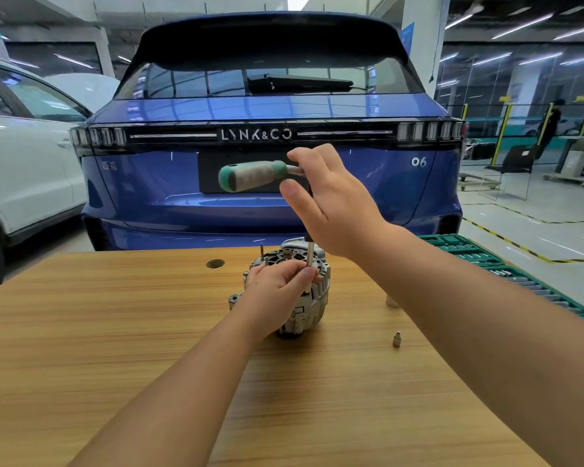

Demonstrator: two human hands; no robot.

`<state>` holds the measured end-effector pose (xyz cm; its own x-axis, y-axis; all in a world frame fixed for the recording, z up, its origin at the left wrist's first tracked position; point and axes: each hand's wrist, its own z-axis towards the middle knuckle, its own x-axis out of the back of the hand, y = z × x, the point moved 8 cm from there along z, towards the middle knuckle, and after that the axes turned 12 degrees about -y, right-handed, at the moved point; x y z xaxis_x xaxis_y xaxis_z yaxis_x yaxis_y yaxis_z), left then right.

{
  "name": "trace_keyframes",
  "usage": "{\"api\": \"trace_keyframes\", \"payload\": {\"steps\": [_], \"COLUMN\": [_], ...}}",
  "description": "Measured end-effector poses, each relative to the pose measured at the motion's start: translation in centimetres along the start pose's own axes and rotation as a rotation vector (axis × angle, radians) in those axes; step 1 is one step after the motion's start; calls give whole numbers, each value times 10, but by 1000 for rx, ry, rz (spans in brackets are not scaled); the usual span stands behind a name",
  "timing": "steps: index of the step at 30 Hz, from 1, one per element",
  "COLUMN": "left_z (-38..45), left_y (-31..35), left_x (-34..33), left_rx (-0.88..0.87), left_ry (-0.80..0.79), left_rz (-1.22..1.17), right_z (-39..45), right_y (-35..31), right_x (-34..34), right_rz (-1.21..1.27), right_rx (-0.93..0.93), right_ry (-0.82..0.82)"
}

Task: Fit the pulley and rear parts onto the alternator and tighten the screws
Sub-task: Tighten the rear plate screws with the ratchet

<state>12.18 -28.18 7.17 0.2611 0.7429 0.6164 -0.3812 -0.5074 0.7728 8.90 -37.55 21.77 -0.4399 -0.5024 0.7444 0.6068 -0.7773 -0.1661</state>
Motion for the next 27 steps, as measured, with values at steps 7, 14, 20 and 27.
{"api": "trace_keyframes", "payload": {"steps": [7, 14, 20, 27], "left_z": [-1, -5, -2, -2], "left_y": [0, 2, 1, 0], "left_x": [0, 0, 1, 0], "left_rx": [-15, -6, -24, -12], "left_ry": [17, -9, -1, -7], "left_rz": [-11, 9, 15, 7], "right_z": [9, 38, 5, -3], "right_y": [-16, 12, 29, 36], "right_x": [11, 16, -21, -2], "right_rz": [-124, 115, 1466, 1059], "right_rx": [22, -557, -707, -322], "right_ry": [-55, -450, -207, 165]}}
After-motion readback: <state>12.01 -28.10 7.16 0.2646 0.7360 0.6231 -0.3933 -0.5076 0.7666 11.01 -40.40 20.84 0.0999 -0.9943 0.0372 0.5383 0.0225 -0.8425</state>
